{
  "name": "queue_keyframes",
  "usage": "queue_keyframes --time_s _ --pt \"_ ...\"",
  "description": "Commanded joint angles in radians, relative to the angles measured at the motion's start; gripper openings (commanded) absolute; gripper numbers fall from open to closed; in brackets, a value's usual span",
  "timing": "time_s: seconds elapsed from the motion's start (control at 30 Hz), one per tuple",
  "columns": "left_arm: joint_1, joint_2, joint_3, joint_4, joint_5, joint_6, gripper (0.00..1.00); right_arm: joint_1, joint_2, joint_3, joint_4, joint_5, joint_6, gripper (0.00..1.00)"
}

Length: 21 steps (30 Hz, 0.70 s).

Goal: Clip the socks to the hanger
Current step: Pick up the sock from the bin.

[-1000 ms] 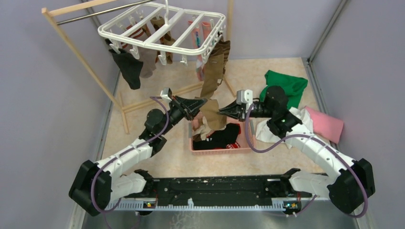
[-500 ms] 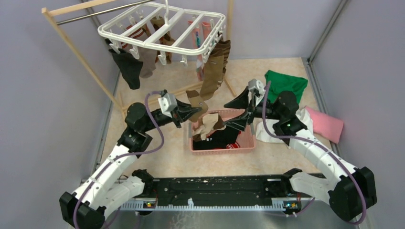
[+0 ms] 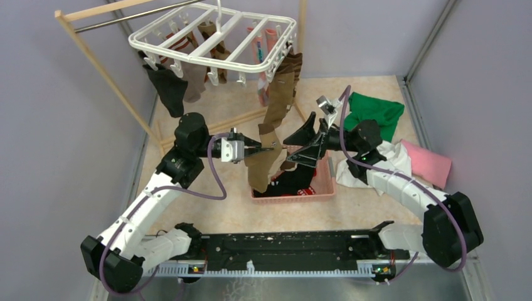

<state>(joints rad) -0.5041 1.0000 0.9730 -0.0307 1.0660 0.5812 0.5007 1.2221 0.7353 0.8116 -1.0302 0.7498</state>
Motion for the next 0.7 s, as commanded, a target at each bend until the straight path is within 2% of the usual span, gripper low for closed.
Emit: queue_keyframes --time_s 0.0,0.13,0.43,0.57,0.67 --pt "-0.011 0.011 0.055 0.073 0.119 0.052 0.0 0.022 0.033 0.083 0.107 -0.008 0.105 0.88" --pt "-0.016 0.021 0.049 0.177 0.149 -0.018 0.0 0.034 0.085 0.131 0.211 -0.032 0.206 0.9" --pt "-0.02 0.025 0.02 0.318 0.166 -0.112 0.0 0.066 0.153 0.241 0.266 -0.026 0.26 0.88" --pt "-0.02 0.015 -0.015 0.354 0.156 -0.137 0.0 0.068 0.164 0.273 0.286 -0.025 0.277 0.77" --pt "-0.019 0.005 -0.043 0.385 0.14 -0.159 0.0 0.069 0.167 0.285 0.299 -0.018 0.283 0.61"
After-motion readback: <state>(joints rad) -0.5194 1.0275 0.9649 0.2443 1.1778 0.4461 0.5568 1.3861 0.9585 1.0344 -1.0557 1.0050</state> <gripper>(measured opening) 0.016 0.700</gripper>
